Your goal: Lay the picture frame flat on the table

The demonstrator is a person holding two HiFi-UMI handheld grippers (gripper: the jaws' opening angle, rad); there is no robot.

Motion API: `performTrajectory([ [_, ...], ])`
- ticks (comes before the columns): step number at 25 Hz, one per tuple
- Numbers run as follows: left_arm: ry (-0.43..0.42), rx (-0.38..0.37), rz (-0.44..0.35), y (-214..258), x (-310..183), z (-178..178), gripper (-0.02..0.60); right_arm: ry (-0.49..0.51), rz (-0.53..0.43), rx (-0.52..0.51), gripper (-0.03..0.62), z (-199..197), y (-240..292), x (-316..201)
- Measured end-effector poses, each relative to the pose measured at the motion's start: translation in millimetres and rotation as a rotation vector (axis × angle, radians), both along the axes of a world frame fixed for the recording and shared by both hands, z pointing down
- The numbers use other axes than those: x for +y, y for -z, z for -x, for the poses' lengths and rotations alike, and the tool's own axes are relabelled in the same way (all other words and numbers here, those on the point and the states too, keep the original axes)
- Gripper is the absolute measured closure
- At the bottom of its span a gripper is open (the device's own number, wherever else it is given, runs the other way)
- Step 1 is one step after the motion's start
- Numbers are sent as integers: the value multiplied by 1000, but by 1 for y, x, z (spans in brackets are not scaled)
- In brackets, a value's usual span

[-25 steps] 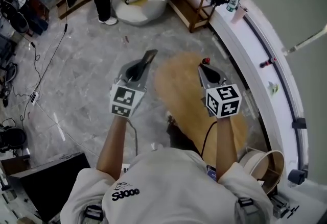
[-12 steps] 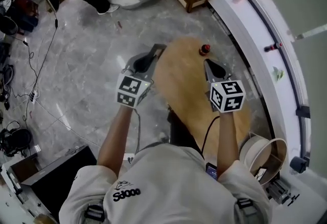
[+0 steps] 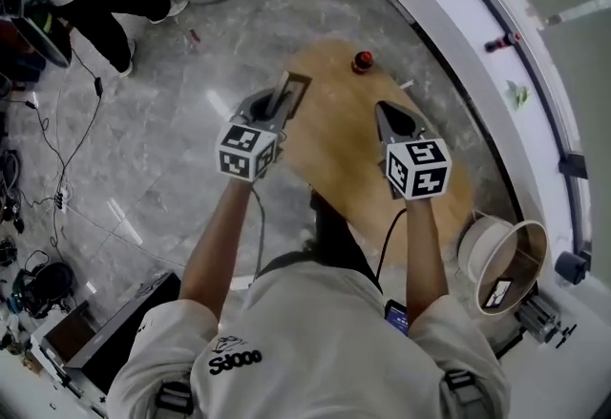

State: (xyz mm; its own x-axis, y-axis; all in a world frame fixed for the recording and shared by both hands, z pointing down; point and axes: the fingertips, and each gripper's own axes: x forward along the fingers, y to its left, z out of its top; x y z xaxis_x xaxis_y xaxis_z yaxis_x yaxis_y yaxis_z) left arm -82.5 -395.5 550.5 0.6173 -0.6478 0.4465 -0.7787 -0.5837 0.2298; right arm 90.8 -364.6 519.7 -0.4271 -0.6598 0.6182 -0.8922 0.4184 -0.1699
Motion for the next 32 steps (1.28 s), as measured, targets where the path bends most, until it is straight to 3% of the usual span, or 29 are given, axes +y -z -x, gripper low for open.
performTrajectory([
  [8,1,66,145,-72,-13,-34,537,-69,81,7,591,-34,-54,3],
  [17,-24,145,280,-146,-23,-72,537,-81,139,11,591,-41,-107,-17],
  [25,74,256,424,-215,-31,-73,537,-81,208,16,591,-36,-163,-22],
  [32,79,285,485,-265,-31,-83,537,-94,259,11,591,-38,-196,-20],
])
